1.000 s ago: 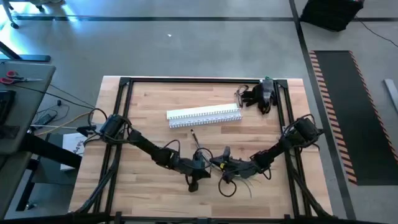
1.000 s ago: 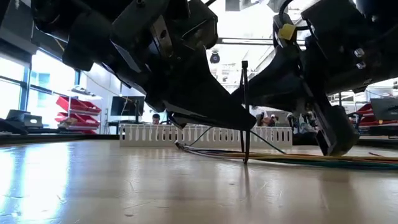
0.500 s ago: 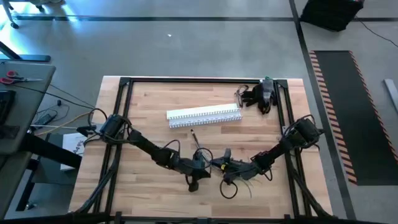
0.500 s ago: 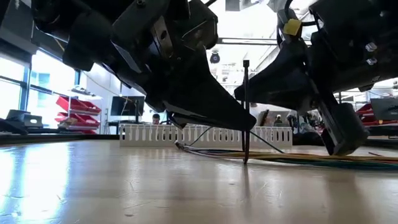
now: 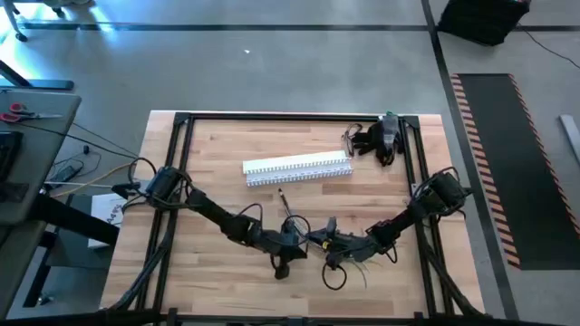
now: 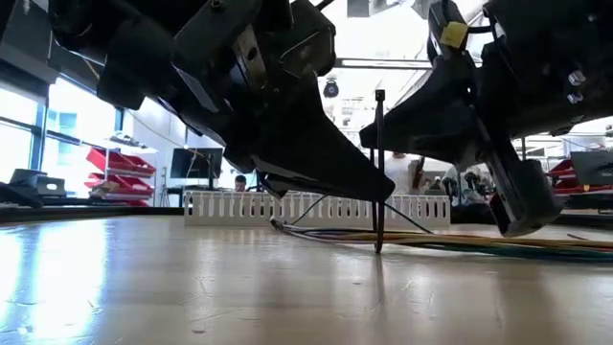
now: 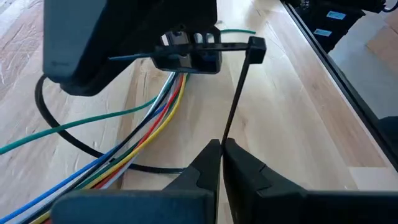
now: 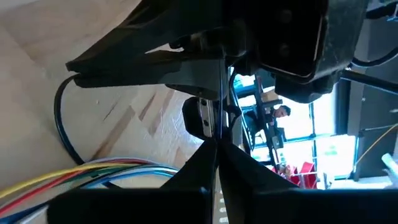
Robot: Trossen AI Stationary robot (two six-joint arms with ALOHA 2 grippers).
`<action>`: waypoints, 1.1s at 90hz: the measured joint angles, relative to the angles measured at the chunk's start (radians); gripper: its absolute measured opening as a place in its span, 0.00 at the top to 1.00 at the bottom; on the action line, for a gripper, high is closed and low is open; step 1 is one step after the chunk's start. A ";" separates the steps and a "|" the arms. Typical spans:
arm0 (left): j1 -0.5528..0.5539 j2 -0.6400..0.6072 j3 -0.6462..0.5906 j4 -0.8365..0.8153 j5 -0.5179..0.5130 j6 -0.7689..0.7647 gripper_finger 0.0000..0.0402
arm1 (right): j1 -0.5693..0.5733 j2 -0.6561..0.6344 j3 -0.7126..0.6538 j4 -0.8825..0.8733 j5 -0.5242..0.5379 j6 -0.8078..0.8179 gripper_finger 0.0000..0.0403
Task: Ziptie cables
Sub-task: Wrap the cable wires with black ziptie
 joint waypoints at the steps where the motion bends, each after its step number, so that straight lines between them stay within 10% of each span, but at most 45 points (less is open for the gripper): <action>1: 0.000 0.000 0.000 0.000 0.000 -0.002 1.00 | 0.000 0.000 0.000 0.000 0.000 -0.003 1.00; 99: 0.018 0.000 0.000 0.047 0.053 -0.060 1.00 | -0.036 0.000 0.000 0.000 0.060 0.050 1.00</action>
